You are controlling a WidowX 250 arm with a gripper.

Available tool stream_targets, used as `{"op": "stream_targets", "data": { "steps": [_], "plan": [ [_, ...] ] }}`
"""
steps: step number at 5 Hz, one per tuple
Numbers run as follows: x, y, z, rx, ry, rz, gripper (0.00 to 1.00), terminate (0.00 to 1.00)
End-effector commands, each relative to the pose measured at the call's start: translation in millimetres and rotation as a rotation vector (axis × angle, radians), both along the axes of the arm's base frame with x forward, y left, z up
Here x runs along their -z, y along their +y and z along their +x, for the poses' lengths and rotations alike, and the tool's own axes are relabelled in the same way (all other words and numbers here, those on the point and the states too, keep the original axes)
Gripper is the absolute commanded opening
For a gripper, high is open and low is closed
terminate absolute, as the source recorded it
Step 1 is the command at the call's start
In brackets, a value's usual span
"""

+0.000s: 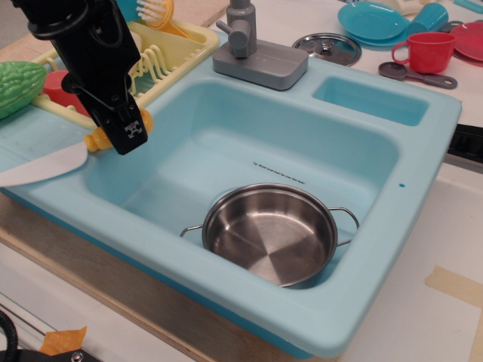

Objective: Put knife in pot or pan

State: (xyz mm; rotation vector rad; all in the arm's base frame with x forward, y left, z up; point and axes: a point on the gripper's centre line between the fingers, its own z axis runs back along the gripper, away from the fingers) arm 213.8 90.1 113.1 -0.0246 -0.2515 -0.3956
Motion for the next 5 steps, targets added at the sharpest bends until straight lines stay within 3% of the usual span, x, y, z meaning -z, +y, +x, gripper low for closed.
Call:
{"op": "stream_targets", "data": {
  "steps": [1, 2, 4, 5],
  "plan": [
    [-14.7, -9.6, 17.0, 0.025, -0.030, 0.003, 0.00, 0.00],
    [-28.2, -34.9, 29.8, 0.064, -0.044, -0.022, 0.00, 0.00],
    [-33.5, -83.8, 35.6, 0.088, 0.110, -0.105, 0.00, 0.00],
    [-27.6, -108.8, 27.8, 0.049, 0.227, -0.117, 0.00, 0.00]
  ]
}}
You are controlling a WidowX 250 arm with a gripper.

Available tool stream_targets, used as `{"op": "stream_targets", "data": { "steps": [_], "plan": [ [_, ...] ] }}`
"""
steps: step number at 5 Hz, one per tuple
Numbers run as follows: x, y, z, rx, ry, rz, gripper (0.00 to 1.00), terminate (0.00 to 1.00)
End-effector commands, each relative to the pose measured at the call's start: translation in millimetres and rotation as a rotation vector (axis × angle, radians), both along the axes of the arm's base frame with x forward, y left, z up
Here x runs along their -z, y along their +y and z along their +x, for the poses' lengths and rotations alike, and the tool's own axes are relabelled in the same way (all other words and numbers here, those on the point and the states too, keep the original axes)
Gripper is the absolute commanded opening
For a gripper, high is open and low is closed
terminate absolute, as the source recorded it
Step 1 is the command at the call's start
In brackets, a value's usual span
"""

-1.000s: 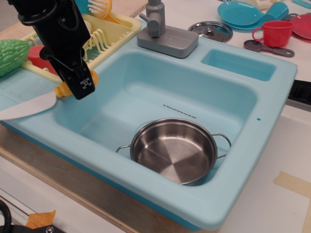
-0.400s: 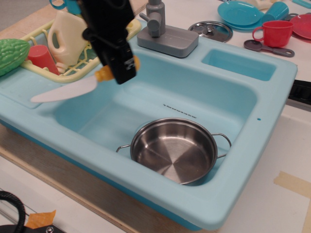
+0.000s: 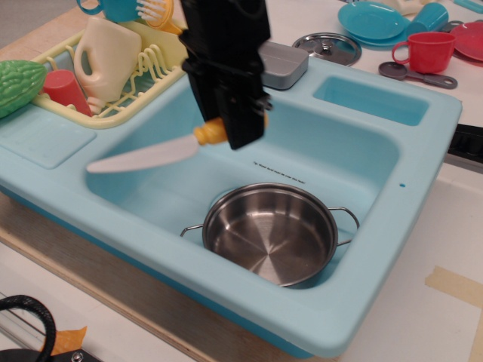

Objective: Put knife in pot or pan

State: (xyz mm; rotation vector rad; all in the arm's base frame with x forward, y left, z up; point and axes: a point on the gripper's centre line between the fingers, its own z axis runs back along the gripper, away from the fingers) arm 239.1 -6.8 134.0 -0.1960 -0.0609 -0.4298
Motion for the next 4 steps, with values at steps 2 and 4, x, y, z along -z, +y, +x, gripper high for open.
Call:
{"op": "stream_targets", "data": {
  "steps": [2, 4],
  "plan": [
    [7.4, -28.4, -11.4, -0.090, 0.128, 0.042, 0.00, 0.00],
    [29.8, -30.5, -1.3, -0.062, 0.151, -0.001, 0.00, 1.00]
  ]
}}
